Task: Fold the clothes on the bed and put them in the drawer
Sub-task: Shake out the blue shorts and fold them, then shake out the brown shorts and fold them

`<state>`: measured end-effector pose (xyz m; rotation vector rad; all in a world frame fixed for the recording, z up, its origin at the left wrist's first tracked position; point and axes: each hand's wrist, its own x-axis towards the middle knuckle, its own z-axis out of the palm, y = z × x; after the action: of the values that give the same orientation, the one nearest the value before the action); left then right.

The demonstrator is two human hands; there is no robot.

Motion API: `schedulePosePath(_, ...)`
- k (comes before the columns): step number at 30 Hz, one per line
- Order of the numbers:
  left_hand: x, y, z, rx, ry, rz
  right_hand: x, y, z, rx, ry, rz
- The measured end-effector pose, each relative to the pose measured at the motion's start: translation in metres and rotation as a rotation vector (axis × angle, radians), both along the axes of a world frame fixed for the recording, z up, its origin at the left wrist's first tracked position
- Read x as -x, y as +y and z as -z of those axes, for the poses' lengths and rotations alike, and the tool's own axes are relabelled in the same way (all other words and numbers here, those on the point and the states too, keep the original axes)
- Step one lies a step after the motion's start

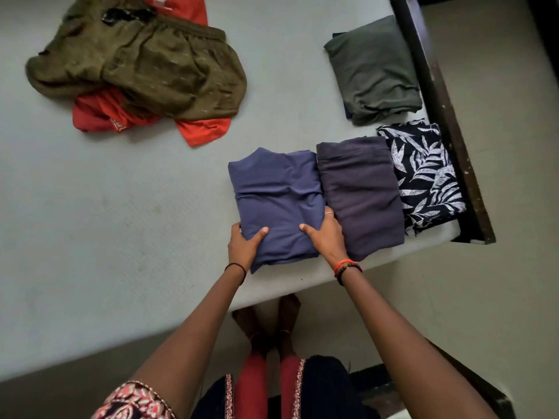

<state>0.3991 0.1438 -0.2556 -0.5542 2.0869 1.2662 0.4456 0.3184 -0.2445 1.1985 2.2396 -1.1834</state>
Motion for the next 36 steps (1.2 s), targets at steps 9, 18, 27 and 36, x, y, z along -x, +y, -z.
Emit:
schedulePosePath(9,0.001,0.004,-0.001,0.147,-0.11,0.171,0.003,-0.011,-0.015,-0.122,-0.18,-0.14)
schedulePosePath(18,0.018,-0.023,-0.064,0.217,-0.168,0.423,-0.007,-0.02,-0.076,-0.264,-0.244,-0.296)
schedulePosePath(27,0.064,-0.058,-0.114,0.14,0.084,0.359,0.034,-0.042,-0.119,-0.293,0.167,-0.531)
schedulePosePath(36,0.157,-0.085,-0.136,0.176,0.34,0.407,0.124,-0.077,-0.131,-0.334,0.373,-0.557)
